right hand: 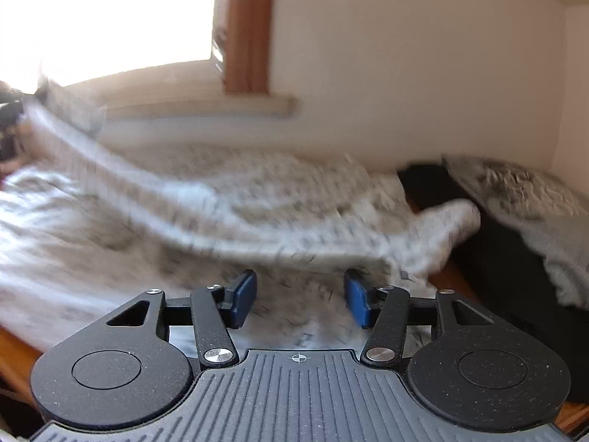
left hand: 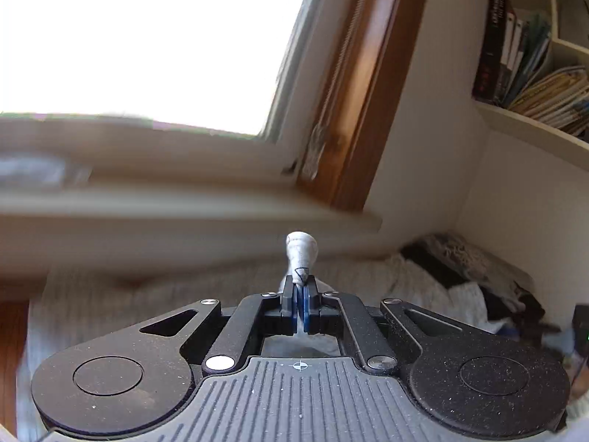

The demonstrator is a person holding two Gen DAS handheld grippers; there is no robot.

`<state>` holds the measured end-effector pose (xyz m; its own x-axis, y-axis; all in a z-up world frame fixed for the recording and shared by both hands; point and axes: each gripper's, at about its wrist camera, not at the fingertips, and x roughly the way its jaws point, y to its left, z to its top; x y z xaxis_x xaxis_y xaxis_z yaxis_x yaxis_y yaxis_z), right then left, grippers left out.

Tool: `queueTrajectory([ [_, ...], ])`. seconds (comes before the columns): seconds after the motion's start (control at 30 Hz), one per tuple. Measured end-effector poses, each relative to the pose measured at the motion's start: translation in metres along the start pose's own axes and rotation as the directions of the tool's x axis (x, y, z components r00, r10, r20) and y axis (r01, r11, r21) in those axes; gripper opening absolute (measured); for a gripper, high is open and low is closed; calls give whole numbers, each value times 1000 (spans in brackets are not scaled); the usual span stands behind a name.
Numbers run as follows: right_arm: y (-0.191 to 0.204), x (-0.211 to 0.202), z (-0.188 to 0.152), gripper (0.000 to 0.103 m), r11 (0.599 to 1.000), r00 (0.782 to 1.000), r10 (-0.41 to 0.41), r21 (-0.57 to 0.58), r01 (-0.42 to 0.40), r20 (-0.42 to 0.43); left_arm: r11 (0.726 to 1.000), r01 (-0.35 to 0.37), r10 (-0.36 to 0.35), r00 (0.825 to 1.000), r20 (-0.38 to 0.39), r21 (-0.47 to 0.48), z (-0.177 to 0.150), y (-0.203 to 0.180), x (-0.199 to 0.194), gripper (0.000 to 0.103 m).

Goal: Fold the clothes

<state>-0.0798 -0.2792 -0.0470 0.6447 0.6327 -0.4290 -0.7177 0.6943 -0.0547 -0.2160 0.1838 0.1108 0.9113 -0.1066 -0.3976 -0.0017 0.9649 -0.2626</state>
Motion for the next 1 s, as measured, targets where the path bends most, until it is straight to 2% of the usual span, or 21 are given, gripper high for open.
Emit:
queueTrajectory([
  [0.2, 26, -5, 5, 54, 991, 999, 12, -135, -17, -33, 992, 2, -7, 999, -41, -122, -48, 33, -38, 6],
  [0.3, 32, -5, 5, 54, 987, 999, 16, -156, -21, -33, 991, -27, 20, 999, -51, -134, -57, 42, -45, 12],
  [0.37, 34, -7, 6, 55, 987, 999, 29, -156, -33, -26, 990, -52, 46, 997, -55, -129, -59, 48, -47, 19],
  [0.43, 36, -7, 7, 57, 987, 999, 30, -157, -32, -19, 990, -80, 74, 996, -56, -115, -57, 55, -58, 21],
  [0.47, 38, -6, 7, 60, 987, 999, 29, -157, -31, -15, 990, -94, 89, 995, -56, -106, -56, 57, -61, 25],
  [0.57, 42, 1, 9, 60, 986, 1000, 19, -165, -20, -13, 990, -91, 85, 995, -59, -105, -51, 62, -63, 40],
  [0.63, 43, 5, 10, 60, 988, 1000, 10, -154, -11, -10, 992, -82, 77, 995, -59, -93, -47, 60, -61, 44],
  [0.7, 43, 7, 11, 60, 990, 1000, 2, -141, -3, -7, 994, -74, 68, 995, -78, -76, -44, 57, -50, 56],
  [0.77, 46, 7, 12, 60, 989, 1000, -10, -146, 11, 5, 995, -77, 70, 992, -107, -62, -43, 57, -34, 63],
  [0.9, 54, 0, 12, 60, 981, 999, -37, -191, 39, 14, 994, -102, 93, 978, -187, -40, -47, 63, -2, 63],
  [1.0, 58, -7, 9, 60, 976, 999, -37, -214, 39, 16, 993, -97, 80, 974, -214, -71, -50, 72, 8, 58],
])
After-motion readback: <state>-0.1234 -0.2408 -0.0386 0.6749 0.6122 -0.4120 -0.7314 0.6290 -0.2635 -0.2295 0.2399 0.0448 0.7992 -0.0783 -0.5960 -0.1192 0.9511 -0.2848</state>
